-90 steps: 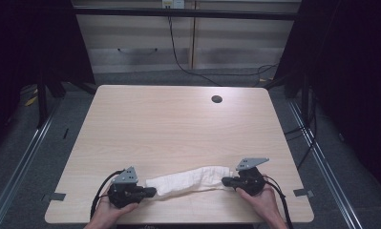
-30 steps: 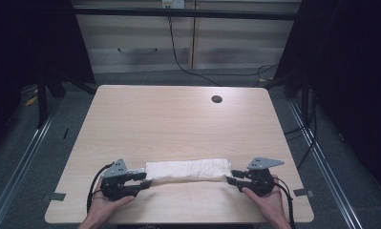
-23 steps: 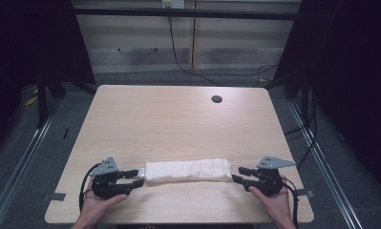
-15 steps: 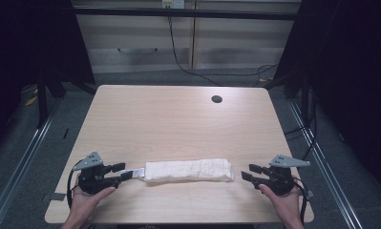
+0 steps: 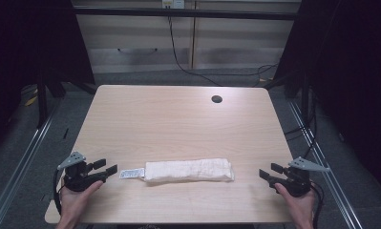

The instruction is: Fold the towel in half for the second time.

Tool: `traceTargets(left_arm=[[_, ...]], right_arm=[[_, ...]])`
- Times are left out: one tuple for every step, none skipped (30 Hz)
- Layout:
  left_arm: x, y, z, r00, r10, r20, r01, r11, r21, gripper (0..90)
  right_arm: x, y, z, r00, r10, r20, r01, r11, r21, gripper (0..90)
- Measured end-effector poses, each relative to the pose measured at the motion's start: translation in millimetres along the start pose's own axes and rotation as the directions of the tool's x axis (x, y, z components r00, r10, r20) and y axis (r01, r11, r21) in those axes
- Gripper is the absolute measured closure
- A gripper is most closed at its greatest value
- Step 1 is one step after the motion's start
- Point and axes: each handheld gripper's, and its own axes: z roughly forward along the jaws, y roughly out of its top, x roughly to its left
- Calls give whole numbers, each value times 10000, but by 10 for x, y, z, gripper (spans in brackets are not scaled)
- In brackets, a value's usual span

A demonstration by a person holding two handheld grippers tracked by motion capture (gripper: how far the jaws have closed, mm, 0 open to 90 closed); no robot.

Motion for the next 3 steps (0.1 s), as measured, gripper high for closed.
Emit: traceTargets(left_arm=[[-22,-3,25,10000,69,42,-69,9999,139,337],[-37,-8,42,9996,254,138,-257,9993,279,319],[-37,-8,42,9996,254,138,-257,9993,279,315]], right_arm=[[-4,-17,31,10000,17,-37,-16,9998,176,352],[3,-33,73,9999,-50,94,47,9992,393,339],[3,-33,73,9999,-50,94,47,9992,393,339]])
